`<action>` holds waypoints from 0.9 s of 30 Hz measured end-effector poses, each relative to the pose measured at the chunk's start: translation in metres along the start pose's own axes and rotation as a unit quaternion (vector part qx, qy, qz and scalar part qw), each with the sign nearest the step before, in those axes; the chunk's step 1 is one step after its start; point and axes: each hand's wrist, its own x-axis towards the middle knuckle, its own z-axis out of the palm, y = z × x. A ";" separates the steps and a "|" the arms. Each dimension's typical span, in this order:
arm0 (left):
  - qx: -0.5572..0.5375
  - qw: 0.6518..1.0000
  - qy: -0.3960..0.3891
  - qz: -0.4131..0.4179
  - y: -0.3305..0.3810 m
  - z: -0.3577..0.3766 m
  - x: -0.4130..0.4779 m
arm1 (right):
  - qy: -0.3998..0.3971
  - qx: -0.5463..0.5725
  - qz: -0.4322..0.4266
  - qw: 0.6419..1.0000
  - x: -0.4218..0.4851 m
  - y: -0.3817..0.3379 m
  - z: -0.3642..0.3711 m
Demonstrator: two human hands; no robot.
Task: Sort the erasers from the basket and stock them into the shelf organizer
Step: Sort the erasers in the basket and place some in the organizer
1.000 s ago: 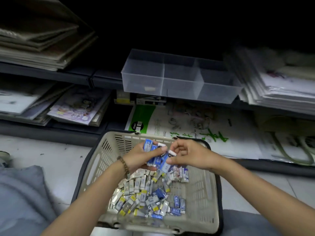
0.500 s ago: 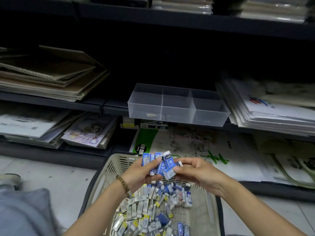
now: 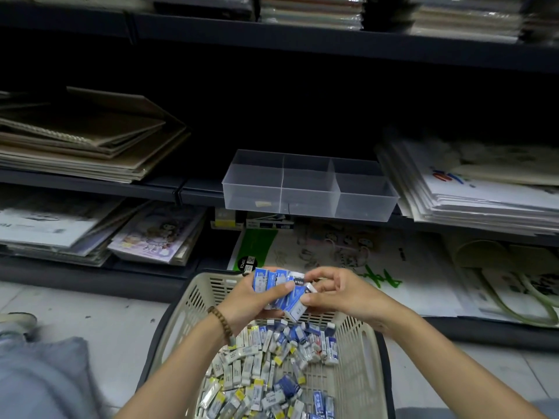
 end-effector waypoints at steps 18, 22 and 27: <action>-0.167 0.977 -0.085 -0.101 0.008 -0.011 0.003 | 0.004 0.119 -0.086 0.989 0.005 0.001 0.004; -0.158 0.975 -0.117 -0.104 0.016 -0.017 0.002 | 0.027 0.118 -0.128 0.984 0.007 -0.005 0.006; -0.181 0.978 -0.072 -0.068 0.032 -0.021 0.010 | 0.006 0.096 -0.155 0.983 0.017 -0.033 0.002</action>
